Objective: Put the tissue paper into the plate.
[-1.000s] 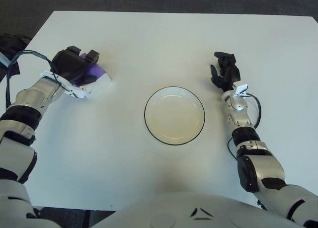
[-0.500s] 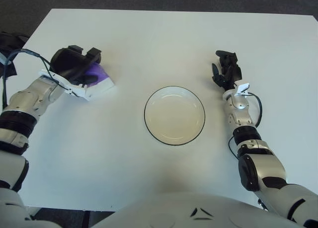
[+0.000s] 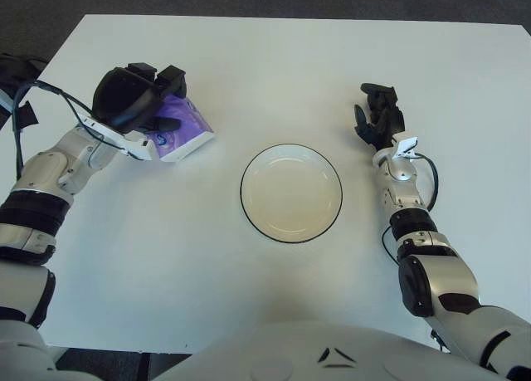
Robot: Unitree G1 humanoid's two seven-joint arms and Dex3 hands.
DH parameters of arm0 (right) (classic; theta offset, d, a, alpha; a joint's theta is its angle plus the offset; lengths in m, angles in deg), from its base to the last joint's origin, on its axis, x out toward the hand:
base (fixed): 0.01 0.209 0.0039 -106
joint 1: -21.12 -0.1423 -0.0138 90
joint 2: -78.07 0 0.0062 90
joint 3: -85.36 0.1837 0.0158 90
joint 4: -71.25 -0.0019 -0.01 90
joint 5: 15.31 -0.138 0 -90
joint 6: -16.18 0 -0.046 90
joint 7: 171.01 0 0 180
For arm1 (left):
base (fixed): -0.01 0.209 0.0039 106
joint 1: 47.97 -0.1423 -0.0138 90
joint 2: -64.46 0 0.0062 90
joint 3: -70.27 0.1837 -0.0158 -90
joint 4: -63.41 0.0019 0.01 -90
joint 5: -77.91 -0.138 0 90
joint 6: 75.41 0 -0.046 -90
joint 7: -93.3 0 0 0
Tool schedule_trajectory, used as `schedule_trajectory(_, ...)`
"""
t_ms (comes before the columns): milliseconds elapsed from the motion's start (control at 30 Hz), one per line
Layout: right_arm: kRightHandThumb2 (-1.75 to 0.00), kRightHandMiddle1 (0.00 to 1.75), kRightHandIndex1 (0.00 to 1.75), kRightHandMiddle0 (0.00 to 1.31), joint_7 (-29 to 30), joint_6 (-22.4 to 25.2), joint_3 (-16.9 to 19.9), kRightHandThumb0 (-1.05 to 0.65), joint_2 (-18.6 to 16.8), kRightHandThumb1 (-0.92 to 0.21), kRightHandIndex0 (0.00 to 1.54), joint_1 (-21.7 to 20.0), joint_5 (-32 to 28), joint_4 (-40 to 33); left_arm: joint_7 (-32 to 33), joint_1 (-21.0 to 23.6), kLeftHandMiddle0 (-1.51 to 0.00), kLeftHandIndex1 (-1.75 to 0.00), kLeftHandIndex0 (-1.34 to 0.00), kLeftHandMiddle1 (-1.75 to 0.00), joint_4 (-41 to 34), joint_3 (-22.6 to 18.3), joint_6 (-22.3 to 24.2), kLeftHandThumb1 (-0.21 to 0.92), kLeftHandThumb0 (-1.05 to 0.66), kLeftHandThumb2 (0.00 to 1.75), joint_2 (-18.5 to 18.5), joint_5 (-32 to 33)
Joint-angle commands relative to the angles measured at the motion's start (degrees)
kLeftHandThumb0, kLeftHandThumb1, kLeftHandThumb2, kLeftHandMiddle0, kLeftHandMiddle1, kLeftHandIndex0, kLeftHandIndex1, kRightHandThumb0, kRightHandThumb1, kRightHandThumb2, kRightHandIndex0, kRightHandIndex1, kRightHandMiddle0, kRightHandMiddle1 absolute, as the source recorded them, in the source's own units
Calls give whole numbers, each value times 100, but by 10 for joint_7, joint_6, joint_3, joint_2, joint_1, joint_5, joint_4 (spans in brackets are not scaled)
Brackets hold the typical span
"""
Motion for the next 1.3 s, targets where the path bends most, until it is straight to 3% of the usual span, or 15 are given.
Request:
schedule_trajectory(0, -55, 110, 23, 3, -1, 66, 1, -59, -7, -82, 36, 61, -3, 65, 4, 22, -115, -175, -56, -175, -37, -16, -13, 37, -45, 124, -12, 1)
schedule_trajectory(267, -55, 110, 22, 3, 1, 62, 1, -59, -8, -82, 36, 51, -2, 81, 11, 35, -113, -175, -55, -175, -68, -24, -18, 38, -45, 123, -35, -22)
schedule_trajectory(1267, -55, 110, 22, 3, 7, 56, 0, -59, -12, -82, 36, 41, 0, 100, -29, 41, -111, -175, -56, -175, -113, -46, -6, 38, -45, 124, -58, -35)
